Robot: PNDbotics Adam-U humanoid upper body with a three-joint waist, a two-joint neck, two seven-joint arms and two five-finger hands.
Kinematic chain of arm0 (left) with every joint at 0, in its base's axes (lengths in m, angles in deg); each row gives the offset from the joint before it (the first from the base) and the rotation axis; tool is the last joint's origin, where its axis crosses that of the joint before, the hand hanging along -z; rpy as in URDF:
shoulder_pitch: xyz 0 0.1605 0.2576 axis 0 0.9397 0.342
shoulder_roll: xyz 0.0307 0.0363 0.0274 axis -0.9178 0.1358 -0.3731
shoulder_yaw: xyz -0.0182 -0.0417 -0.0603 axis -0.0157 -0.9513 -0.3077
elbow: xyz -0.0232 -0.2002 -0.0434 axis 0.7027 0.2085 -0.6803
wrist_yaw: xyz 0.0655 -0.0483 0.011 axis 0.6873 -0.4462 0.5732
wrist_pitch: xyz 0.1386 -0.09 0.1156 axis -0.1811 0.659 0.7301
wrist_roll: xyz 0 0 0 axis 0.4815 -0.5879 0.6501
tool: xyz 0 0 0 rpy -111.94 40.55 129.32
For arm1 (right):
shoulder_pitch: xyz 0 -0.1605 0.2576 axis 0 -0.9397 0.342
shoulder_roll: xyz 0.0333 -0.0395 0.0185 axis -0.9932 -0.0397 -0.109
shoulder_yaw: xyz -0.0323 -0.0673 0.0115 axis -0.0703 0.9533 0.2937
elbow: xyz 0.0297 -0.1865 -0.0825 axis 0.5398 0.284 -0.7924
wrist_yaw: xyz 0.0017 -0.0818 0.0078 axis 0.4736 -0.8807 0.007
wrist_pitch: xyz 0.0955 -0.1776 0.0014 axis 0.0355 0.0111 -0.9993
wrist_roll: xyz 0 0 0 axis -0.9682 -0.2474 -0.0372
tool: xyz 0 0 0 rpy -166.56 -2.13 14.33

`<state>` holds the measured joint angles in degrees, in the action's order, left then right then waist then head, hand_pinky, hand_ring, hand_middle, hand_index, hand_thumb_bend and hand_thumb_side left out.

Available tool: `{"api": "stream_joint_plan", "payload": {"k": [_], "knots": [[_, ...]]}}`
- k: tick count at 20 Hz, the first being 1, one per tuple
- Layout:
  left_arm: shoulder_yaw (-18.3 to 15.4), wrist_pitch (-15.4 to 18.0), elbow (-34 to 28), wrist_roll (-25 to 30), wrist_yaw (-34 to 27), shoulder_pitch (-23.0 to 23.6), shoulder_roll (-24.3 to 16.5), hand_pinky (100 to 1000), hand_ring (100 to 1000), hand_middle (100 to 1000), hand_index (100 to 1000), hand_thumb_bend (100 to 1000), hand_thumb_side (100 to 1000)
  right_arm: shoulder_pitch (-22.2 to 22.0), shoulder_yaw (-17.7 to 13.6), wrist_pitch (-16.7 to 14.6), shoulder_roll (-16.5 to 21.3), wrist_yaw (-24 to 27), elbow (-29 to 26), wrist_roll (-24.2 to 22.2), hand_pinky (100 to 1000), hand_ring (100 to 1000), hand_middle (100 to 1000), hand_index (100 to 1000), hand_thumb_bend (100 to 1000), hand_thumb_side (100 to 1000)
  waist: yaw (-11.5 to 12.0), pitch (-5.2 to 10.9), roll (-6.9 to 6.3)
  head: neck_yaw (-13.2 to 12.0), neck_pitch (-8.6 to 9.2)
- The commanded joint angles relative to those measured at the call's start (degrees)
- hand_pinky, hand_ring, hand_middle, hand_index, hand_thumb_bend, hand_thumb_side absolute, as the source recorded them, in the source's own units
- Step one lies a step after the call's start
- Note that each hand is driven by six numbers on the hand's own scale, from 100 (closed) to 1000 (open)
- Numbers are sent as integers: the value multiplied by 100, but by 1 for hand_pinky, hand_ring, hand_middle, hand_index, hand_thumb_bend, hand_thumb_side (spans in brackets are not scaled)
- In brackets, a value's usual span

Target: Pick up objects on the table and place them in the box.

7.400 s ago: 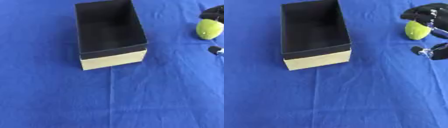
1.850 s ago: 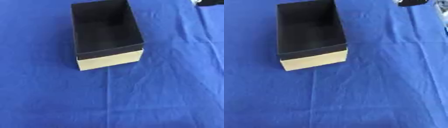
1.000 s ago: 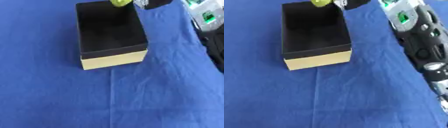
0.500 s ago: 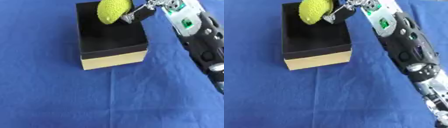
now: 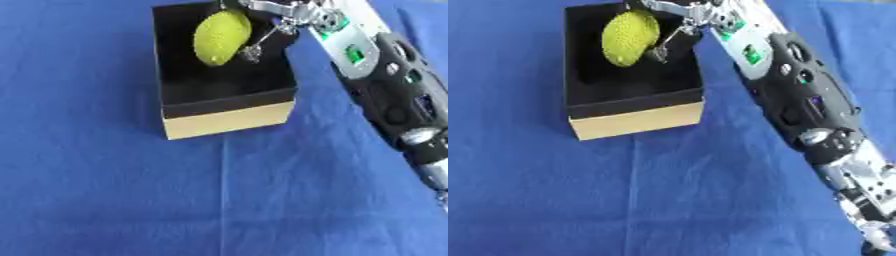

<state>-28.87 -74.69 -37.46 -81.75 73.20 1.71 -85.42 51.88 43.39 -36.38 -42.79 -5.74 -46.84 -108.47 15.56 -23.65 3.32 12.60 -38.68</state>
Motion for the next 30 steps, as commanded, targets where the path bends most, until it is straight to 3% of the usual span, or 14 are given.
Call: {"api": "stream_joint_plan", "payload": {"k": [1, 10, 18, 19, 21, 25, 30], "knots": [[1, 9, -86, 11, -15, -47, -68, 493, 665, 621, 666, 899, 756, 150, -68, -151, 41, -172, -38, -70, 849, 804, 800, 887, 328, 100, -1, 577, 48, 2, 17], [-3, -2, -86, 11, -17, -33, -61, 493, 665, 620, 665, 900, 756, 143, -180, -304, 17, -237, -77, -71, 861, 825, 820, 905, 332, 106, -33, 580, 38, 1, 13], [-8, -14, -86, 1, -18, -20, -61, 493, 665, 620, 665, 900, 755, 125, -477, -57, 75, 20, -542, 211, 855, 809, 802, 900, 286, 100, -65, 583, 22, -10, 17], [-12, -14, -86, -3, -17, -17, -62, 493, 665, 620, 665, 901, 755, 127, -572, 0, 97, 91, -633, 311, 847, 788, 782, 901, 181, 100, -78, 583, 18, -20, 13], [-23, -16, -86, -18, -9, -12, -71, 493, 665, 620, 665, 901, 755, 21, -886, 281, 275, 482, -1069, 809, 841, 778, 772, 892, 112, 133, -109, 578, 15, -51, 4], [-38, -19, -86, -43, 6, -12, -90, 493, 665, 620, 665, 900, 755, -415, -1183, 844, 727, 1240, -1899, 1649, 838, 772, 775, 885, 100, 214, -146, 567, 9, -114, 7], [-66, -26, -86, -71, 19, -9, -108, 494, 664, 620, 666, 901, 756, -1165, -1455, 1175, 1164, 1781, -2723, 2364, 856, 771, 765, 880, 100, 302, -194, 547, -30, -231, 21]]}}
